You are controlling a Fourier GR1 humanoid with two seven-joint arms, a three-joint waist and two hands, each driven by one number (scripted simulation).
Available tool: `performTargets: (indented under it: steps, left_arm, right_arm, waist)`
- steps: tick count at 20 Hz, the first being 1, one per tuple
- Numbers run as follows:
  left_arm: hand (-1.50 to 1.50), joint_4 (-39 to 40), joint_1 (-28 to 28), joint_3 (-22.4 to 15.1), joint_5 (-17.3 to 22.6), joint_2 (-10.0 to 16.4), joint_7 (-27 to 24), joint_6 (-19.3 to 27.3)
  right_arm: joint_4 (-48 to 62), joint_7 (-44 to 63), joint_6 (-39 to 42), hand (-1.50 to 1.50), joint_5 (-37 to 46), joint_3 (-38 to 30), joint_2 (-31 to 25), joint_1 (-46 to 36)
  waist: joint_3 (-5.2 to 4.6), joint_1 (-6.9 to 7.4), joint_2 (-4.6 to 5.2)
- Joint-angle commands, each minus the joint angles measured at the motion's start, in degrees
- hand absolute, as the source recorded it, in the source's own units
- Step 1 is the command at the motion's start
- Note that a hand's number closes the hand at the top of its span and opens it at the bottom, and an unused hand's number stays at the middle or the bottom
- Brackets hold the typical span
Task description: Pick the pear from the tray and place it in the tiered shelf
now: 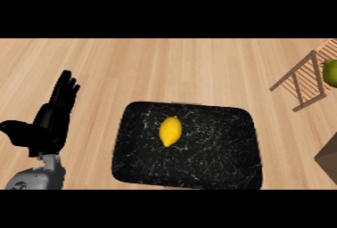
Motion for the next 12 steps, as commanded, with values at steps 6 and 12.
performTargets:
  steps: [6,12]
  left_arm:
    - [0.0,-0.77,1.15,0.29,0.26,0.39,-0.17,-0.55]
    - [0.0,-0.12,-1.03,0.55,0.07,0.35,0.49,-0.07]
  right_arm:
    - [2.56,2.91,10.65,-1.5,-6.48,-6.77,-6.44,-4.33]
    - [4.92,9.92,9.87,-1.5,-9.73,-10.47,-12.84,-4.59]
  waist:
    - [0.0,0.01,-0.03]
    - [0.11,0.09,0.47]
